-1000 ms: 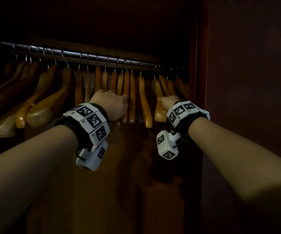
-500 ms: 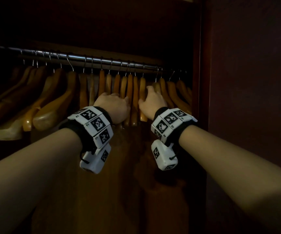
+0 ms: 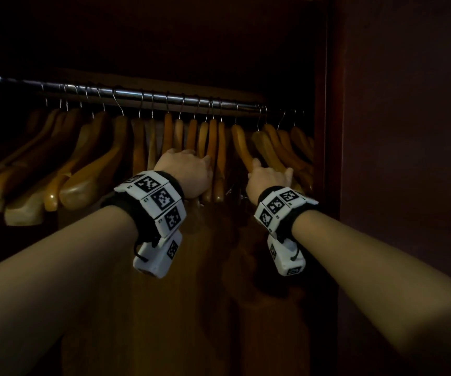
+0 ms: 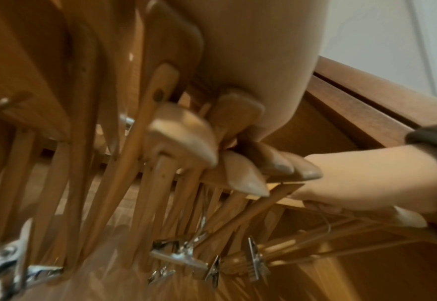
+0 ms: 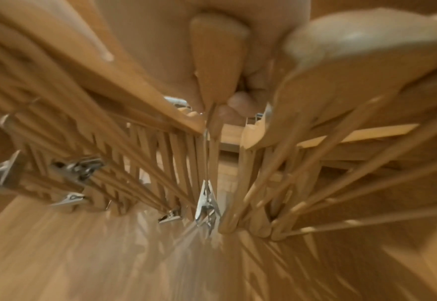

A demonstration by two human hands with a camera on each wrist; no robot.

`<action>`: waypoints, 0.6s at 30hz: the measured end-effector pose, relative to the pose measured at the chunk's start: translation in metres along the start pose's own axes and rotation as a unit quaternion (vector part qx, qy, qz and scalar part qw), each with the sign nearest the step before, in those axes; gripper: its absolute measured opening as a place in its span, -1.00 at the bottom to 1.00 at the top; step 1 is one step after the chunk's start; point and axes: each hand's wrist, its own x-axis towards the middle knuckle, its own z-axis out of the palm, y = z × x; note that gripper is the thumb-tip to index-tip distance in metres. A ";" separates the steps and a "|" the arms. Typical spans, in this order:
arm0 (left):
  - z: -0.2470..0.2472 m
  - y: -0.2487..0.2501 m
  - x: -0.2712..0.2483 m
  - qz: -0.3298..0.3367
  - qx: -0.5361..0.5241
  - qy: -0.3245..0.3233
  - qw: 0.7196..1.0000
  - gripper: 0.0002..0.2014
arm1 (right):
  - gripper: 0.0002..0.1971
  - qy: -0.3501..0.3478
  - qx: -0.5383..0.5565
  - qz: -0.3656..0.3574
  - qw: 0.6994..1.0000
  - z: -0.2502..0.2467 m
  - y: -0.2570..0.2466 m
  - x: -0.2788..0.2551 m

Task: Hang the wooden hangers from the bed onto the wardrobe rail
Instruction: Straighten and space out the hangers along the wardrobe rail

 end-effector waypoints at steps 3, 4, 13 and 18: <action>0.001 0.000 0.000 -0.002 0.000 0.006 1.000 -0.54 | -0.51 0.009 0.005 -0.004 1.000 -0.003 0.004 0.002; 0.001 0.000 0.000 0.001 0.002 0.007 1.000 -0.54 | -0.51 0.009 0.009 -0.003 1.000 -0.005 0.005 0.004; -0.005 0.003 -0.005 0.004 0.013 0.005 1.000 -0.54 | -0.60 0.011 0.037 0.016 0.999 -0.006 0.021 0.017; -0.005 0.004 -0.004 0.000 0.006 0.003 1.000 -0.53 | -0.52 0.000 0.010 0.008 1.000 -0.002 0.021 0.012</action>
